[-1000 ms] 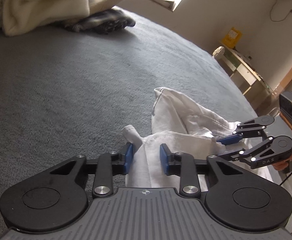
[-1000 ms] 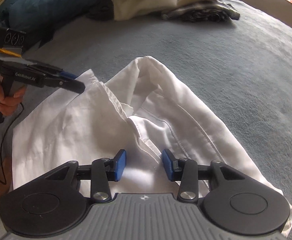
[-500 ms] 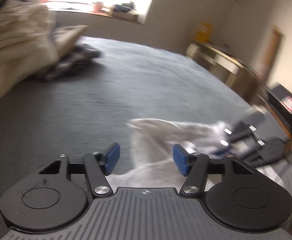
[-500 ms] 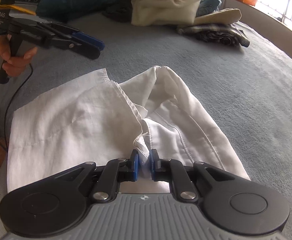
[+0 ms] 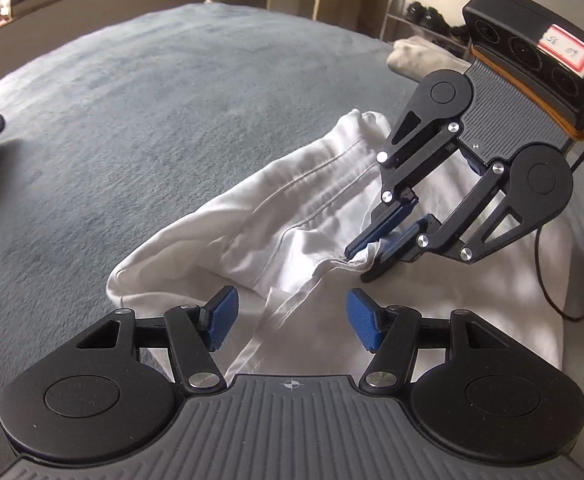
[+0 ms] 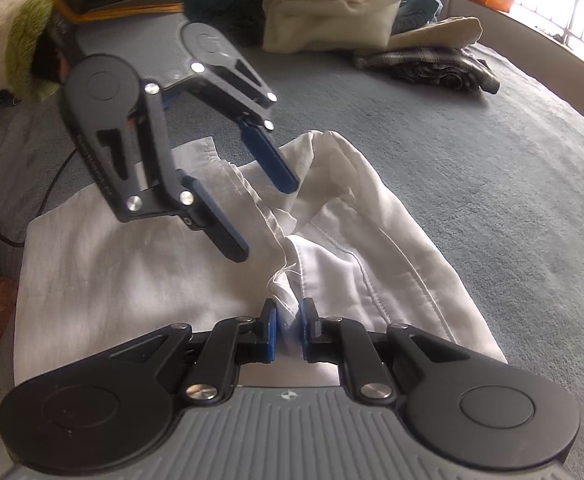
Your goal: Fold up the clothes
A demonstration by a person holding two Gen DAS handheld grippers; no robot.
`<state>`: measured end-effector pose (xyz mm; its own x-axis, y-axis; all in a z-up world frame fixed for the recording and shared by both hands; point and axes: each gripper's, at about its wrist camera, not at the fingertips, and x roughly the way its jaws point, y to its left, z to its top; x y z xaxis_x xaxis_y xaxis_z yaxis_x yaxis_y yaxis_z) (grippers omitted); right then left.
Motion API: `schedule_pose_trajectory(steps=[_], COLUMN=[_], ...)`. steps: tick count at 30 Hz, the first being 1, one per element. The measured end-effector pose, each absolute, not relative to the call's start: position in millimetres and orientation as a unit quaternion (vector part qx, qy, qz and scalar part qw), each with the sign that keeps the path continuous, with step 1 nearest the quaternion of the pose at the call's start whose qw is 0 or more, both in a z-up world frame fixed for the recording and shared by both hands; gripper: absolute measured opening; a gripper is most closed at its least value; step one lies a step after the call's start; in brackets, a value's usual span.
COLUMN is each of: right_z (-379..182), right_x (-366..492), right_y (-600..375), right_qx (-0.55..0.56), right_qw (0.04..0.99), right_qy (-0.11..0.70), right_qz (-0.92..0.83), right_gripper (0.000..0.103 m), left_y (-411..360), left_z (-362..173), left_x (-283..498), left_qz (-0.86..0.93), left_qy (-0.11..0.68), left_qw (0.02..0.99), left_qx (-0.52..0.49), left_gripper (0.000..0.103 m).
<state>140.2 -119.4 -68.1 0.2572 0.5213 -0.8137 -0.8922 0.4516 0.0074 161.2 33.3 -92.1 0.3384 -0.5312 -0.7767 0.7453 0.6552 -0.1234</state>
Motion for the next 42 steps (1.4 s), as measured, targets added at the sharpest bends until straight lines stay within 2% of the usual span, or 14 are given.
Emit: schedule_pose_trajectory(steps=[2,6,13,18,27,30,42], right_z=[-69,-70,-72,-71,-64,-62,-45], right_x=[140,141,141,137,125,122,130], right_y=[-120,-120,-121,-121,-122,-122,-125], right_qx=[-0.236,-0.234,-0.232,-0.240,-0.254,-0.259,-0.261], right_qw=[0.757,0.757,0.758,0.760,0.768,0.771,0.794], right_qy=[0.391,0.390,0.388,0.377,0.354,0.347,0.320], right_qz=[0.468,0.469,0.470,0.472,0.469,0.466,0.446], right_gripper=[0.013,0.013,0.013,0.012,0.009,0.008,0.006], left_y=[32,30,23,24,20,19,18], left_z=[-95,-100,-96,-88,-76,-73,-54], left_x=[169,176,167,159,141,136,150], left_qz=[-0.404,-0.420,-0.440,-0.443,-0.449,-0.447,-0.434], left_qy=[0.433,0.449,0.430,0.421,0.398,0.381,0.352], left_qw=[0.795,0.775,0.768,0.769,0.773,0.781,0.799], left_qx=[0.132,0.145,0.179,0.185,0.203,0.210,0.222], left_gripper=[0.060,0.048,0.034,0.021,0.005,0.002,0.001])
